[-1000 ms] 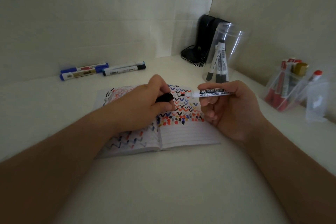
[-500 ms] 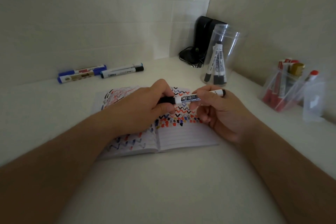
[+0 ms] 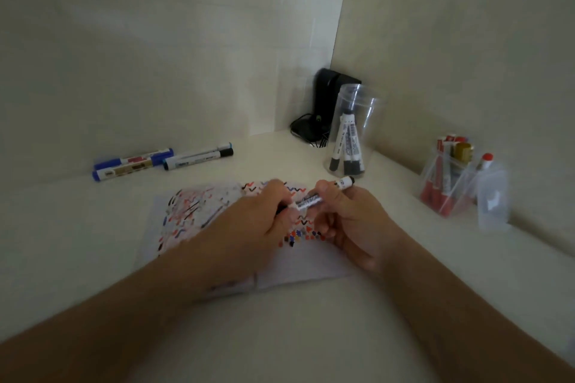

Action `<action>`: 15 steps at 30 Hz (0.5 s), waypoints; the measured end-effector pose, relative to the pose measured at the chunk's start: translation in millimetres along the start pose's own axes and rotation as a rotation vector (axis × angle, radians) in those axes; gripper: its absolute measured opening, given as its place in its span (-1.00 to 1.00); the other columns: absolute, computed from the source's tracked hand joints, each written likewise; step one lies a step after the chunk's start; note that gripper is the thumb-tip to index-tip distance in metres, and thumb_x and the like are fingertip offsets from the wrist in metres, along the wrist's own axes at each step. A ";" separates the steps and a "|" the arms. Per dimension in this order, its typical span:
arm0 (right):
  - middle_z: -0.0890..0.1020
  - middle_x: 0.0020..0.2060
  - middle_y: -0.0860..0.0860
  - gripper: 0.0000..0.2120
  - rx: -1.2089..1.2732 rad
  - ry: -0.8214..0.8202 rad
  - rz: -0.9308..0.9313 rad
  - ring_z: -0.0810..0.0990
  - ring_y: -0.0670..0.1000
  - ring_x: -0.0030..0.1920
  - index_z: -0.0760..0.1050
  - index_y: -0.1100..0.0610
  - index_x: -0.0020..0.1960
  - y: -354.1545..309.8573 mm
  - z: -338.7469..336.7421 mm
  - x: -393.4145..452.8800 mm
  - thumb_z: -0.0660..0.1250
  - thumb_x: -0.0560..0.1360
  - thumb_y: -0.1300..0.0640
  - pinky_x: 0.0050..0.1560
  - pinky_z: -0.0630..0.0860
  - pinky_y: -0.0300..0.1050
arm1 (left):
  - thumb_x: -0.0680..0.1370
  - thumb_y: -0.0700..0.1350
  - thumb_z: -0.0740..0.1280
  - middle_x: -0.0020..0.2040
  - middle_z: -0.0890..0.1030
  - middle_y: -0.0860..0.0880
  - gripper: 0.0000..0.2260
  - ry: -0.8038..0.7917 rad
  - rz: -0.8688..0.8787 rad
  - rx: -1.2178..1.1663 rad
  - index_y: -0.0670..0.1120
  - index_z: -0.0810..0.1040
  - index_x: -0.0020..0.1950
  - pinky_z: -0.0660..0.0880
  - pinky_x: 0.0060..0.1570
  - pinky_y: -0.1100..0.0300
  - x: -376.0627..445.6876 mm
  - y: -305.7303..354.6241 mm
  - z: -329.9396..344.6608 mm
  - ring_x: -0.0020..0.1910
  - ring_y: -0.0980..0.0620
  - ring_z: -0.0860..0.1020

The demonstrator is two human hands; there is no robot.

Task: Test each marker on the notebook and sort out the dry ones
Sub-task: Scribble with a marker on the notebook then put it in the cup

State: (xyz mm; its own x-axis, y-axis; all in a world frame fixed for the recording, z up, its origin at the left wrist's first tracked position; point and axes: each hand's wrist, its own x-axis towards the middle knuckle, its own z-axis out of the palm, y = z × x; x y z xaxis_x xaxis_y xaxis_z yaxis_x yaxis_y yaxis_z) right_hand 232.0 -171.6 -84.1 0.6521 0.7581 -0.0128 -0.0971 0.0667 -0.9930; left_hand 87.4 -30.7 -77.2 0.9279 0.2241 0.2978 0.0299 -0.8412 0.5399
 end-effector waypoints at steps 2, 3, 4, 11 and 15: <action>0.58 -0.33 0.12 -0.74 0.019 0.056 0.020 0.47 0.02 -0.41 0.58 0.25 -0.04 -3.5 0.0 -0.9 0.39 0.61 0.03 -0.38 0.33 -0.14 | 0.70 0.08 0.18 -0.28 0.59 0.02 -0.88 -0.087 -0.030 0.020 0.10 0.36 0.01 0.49 -0.27 0.13 5.8 6.9 -1.0 -0.33 0.13 0.53; 0.57 -0.34 0.13 -0.76 0.036 0.081 0.030 0.49 0.01 -0.41 0.58 0.25 -0.03 -8.5 -2.0 -0.4 0.41 0.60 0.05 -0.38 0.37 -0.15 | 0.70 0.10 0.19 -0.25 0.64 0.06 -0.87 -0.137 -0.044 0.027 0.11 0.36 -0.01 0.53 -0.21 0.10 11.6 10.7 -3.1 -0.31 0.16 0.56; 0.58 -0.33 0.14 -0.77 0.051 0.096 0.034 0.51 0.00 -0.39 0.58 0.26 -0.02 -15.6 -6.6 2.2 0.42 0.60 0.07 -0.36 0.42 -0.18 | 0.69 0.12 0.21 -0.22 0.67 0.09 -0.87 -0.171 -0.058 0.019 0.12 0.37 -0.02 0.55 -0.18 0.10 19.6 16.6 -6.8 -0.28 0.16 0.59; 0.68 -0.21 0.09 -0.92 0.098 0.325 -0.270 0.68 -0.01 -0.24 0.59 0.18 0.02 -121.9 -60.0 42.0 0.43 0.60 0.17 -0.22 0.61 -0.19 | 0.64 0.02 0.35 -0.09 0.74 0.09 -0.89 0.078 -0.159 -0.606 0.08 0.57 0.15 0.56 -0.21 0.28 115.8 80.4 -27.9 -0.20 0.17 0.66; 0.68 -0.10 0.10 -0.81 0.089 0.543 -0.455 0.74 0.01 -0.16 0.51 0.16 0.13 -172.9 -84.6 72.6 0.47 0.58 0.16 -0.09 0.68 -0.09 | 0.58 0.04 0.39 0.07 0.68 0.04 -0.70 0.068 -0.197 -0.615 0.23 0.48 0.29 0.63 -0.02 0.10 136.8 77.9 -21.7 -0.04 0.10 0.68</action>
State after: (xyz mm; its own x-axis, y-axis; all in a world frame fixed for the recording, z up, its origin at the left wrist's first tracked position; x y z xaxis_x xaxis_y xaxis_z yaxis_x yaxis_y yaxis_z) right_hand 359.7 -182.9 76.7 0.9225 0.2140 0.3212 0.2278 0.3696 -0.9008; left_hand 208.7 -54.9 22.7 0.9004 0.3934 0.1858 -0.0400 -0.3505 0.9357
